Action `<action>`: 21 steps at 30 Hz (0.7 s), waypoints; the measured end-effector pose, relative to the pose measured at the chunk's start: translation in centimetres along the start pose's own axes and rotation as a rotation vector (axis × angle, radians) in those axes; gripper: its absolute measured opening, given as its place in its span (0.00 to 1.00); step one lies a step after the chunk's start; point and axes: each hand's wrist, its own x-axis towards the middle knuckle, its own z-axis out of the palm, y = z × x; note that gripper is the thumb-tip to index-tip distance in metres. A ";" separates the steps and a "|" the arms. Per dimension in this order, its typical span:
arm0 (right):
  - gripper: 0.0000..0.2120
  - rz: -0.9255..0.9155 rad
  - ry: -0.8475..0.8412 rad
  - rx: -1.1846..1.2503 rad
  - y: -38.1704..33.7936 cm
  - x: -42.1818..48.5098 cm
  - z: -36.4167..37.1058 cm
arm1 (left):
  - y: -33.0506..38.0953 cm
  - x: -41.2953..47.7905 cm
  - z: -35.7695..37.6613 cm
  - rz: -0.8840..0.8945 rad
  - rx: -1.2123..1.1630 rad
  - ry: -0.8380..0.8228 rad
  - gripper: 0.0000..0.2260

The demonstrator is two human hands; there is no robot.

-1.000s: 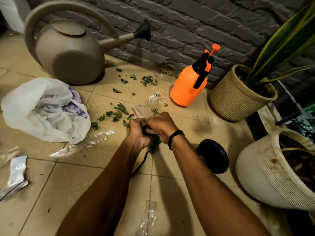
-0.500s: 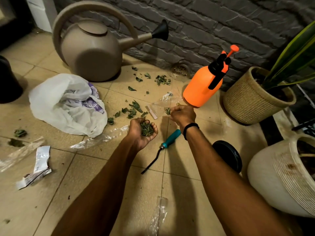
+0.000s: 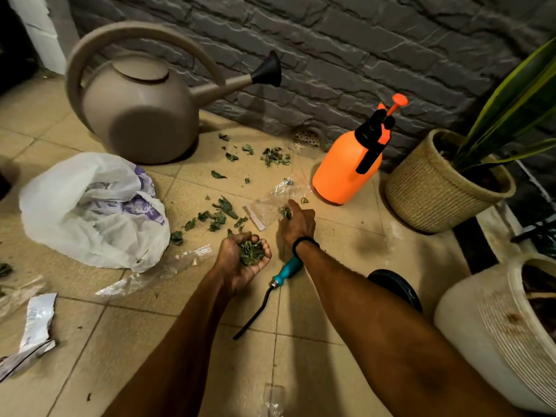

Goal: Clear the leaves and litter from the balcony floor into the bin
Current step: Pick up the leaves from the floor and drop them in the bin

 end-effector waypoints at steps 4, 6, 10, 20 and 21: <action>0.13 -0.052 0.023 -0.075 0.5 1.1 -0.3 | -0.4 0.4 1.0 0.005 0.023 0.045 0.13; 0.10 -0.026 0.097 -0.010 0.5 0.9 -0.6 | -0.4 0.8 1.4 0.023 0.031 0.078 0.14; 0.03 0.135 0.157 0.327 0.0 -0.1 -1.3 | -0.3 1.5 2.2 0.081 0.062 0.135 0.16; 0.12 -0.170 -0.364 0.303 -0.3 -3.3 -4.3 | -1.1 1.9 3.2 0.107 0.108 0.127 0.16; 0.09 -0.146 -0.312 0.327 -0.3 -2.9 -4.5 | -1.2 2.0 3.0 0.080 0.081 0.138 0.15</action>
